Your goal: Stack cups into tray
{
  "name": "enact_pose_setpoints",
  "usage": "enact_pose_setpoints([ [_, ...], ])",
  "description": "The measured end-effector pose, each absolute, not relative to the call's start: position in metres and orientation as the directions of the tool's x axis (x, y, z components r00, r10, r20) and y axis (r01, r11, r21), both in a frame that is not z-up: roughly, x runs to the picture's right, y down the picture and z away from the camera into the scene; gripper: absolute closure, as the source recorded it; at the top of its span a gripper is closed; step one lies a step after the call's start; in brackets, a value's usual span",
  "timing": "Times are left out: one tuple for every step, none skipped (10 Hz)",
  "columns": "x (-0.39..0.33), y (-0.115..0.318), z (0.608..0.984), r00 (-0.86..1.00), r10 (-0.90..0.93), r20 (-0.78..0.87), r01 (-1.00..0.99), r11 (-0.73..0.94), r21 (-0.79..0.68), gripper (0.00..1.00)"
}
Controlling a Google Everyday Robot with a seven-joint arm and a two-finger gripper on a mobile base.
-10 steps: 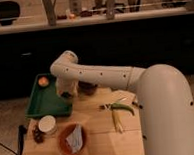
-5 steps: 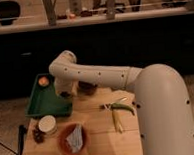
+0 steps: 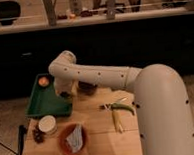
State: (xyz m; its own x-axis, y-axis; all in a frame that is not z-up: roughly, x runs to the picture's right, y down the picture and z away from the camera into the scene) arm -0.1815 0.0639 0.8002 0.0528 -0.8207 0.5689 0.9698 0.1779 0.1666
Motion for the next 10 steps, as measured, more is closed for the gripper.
enact_pose_setpoints([
  [-0.182,0.063,0.8,0.053,-0.821,0.568,0.97,0.178,0.167,1.0],
  [-0.183,0.064,0.8,0.051,-0.821,0.568,0.97,0.177,0.168,1.0],
  [-0.182,0.064,0.797,0.048,-0.822,0.567,0.974,0.165,0.157,1.0],
  [-0.183,0.061,0.791,0.046,-0.826,0.562,0.977,0.155,0.147,1.0],
  [-0.189,0.057,0.781,0.041,-0.829,0.558,0.979,0.144,0.142,1.0],
  [-0.187,0.054,0.778,0.042,-0.833,0.552,0.982,0.135,0.129,1.0],
  [-0.188,0.053,0.776,0.04,-0.836,0.548,0.983,0.131,0.127,1.0],
  [-0.191,0.054,0.774,0.035,-0.836,0.548,0.984,0.124,0.127,1.0],
  [-0.193,0.053,0.772,0.03,-0.837,0.546,0.985,0.119,0.129,1.0],
  [-0.194,0.052,0.772,0.027,-0.838,0.545,0.985,0.116,0.129,1.0],
])
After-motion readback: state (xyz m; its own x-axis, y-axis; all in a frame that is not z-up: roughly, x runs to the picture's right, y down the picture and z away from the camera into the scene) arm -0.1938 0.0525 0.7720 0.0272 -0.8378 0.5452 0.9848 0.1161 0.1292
